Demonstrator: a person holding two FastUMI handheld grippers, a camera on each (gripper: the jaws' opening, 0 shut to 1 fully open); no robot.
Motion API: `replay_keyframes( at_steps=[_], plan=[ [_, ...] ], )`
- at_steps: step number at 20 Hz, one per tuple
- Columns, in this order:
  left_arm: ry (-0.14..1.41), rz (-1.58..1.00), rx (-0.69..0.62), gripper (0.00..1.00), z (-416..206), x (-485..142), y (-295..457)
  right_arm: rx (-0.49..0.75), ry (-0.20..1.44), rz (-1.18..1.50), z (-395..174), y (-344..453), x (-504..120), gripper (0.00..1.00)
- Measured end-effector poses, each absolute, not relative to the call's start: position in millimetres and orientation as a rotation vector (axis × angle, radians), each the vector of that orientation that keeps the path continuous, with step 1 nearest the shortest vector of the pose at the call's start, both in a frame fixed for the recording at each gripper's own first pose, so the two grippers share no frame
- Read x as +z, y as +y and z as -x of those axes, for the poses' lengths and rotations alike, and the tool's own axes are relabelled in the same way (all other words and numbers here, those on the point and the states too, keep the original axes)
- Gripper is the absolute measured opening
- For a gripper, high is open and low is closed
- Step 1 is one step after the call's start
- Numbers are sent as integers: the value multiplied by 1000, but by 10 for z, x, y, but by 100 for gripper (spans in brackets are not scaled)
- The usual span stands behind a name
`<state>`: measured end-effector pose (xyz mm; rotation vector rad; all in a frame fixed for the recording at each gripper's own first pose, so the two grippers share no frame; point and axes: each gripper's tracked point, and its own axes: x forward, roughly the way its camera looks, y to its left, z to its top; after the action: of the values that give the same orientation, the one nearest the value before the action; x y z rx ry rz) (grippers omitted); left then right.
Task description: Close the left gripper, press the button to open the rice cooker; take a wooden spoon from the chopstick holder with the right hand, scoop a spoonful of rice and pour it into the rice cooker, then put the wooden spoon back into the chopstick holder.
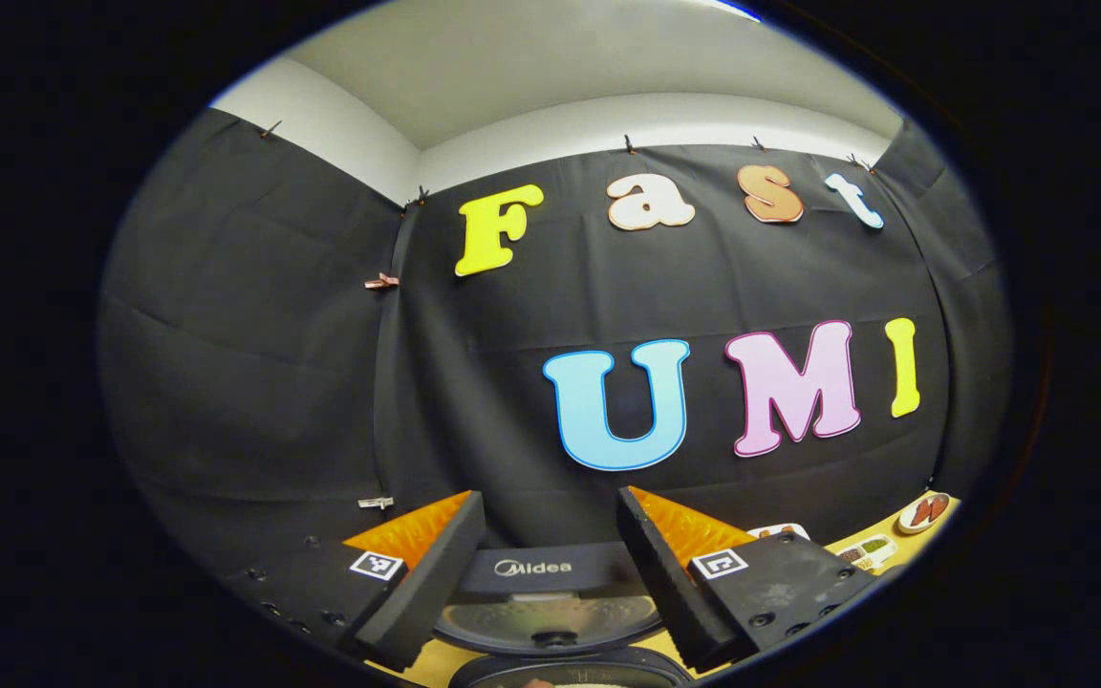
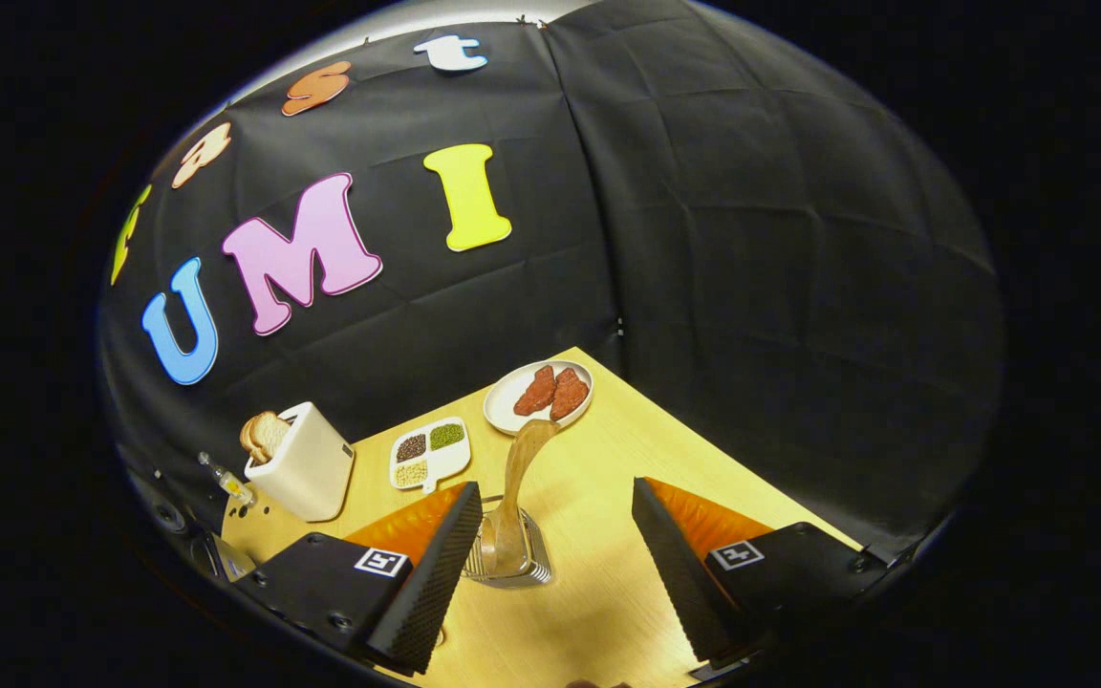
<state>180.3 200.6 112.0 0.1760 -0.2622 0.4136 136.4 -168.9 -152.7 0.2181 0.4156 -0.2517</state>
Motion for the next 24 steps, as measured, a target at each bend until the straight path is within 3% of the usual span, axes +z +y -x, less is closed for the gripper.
replay_keyframes(
  at_steps=[9, 14, 24],
  plan=[
    [-120, -131, 406, 98, -1892, 874, 2054, -154, 404, -139, -1198, -1244, -1463, 99],
    [26, -16, 435, 99, -1374, 490, 1780, -83, 339, -126, -1301, -1066, -1346, 98],
    [318, 73, 473, 99, -745, -683, 1430, 12, 433, -102, -1143, -949, -1662, 99]
  ],
)
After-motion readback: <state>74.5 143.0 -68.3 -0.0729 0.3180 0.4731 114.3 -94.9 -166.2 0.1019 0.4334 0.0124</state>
